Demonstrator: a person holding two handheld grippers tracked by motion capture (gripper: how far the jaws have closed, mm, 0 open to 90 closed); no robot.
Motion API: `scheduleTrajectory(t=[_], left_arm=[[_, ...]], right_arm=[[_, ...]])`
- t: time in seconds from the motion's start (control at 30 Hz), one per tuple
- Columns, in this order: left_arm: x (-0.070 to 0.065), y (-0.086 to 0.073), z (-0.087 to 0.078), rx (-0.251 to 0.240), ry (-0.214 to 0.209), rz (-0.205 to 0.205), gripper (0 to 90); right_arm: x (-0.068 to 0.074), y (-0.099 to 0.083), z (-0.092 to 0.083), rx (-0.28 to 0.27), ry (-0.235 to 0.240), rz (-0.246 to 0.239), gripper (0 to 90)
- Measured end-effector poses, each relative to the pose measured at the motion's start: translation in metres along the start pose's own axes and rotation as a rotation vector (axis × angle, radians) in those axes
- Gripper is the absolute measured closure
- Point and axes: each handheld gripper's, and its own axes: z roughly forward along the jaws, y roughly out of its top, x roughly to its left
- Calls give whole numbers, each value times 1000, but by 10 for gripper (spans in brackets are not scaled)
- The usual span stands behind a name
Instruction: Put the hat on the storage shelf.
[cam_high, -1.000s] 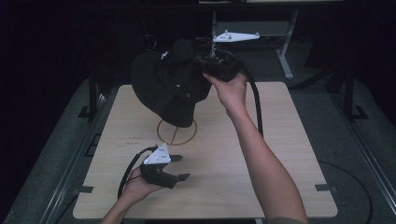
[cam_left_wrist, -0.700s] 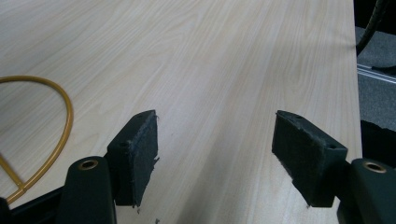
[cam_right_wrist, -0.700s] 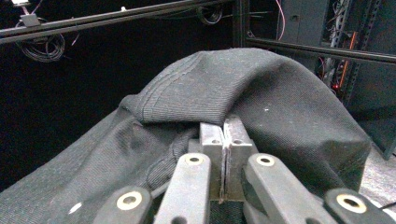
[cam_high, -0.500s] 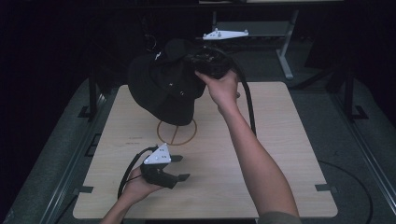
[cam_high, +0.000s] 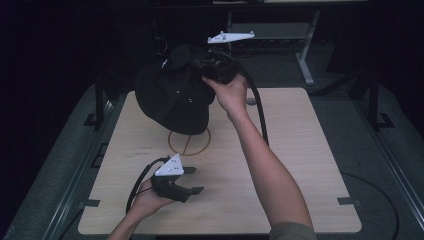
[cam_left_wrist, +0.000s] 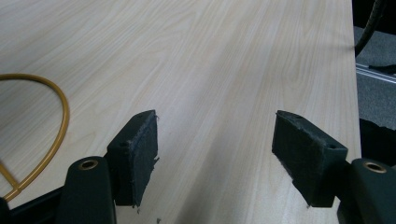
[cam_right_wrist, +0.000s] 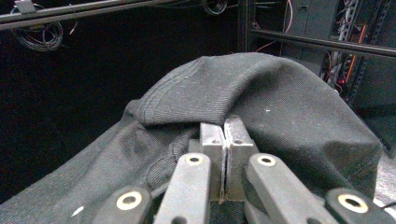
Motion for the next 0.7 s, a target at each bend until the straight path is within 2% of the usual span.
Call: scheduleTrajectory(t=[0.23,0.37,0.57,0.7], left_arm=[[-1,0,1,-3,-7,-8,308],[-2,1,2,3,-15,15,308],[-3,1,3,2,-15,6,308],[-5,1,4,8,-22,16,308]], right_arm=[[1,-3,8,17,1,-1,885],[4,-3,14,29,-1,-7,879],[9,-4,24,43,10,-17,862],[13,-5,32,64,24,-22,806]])
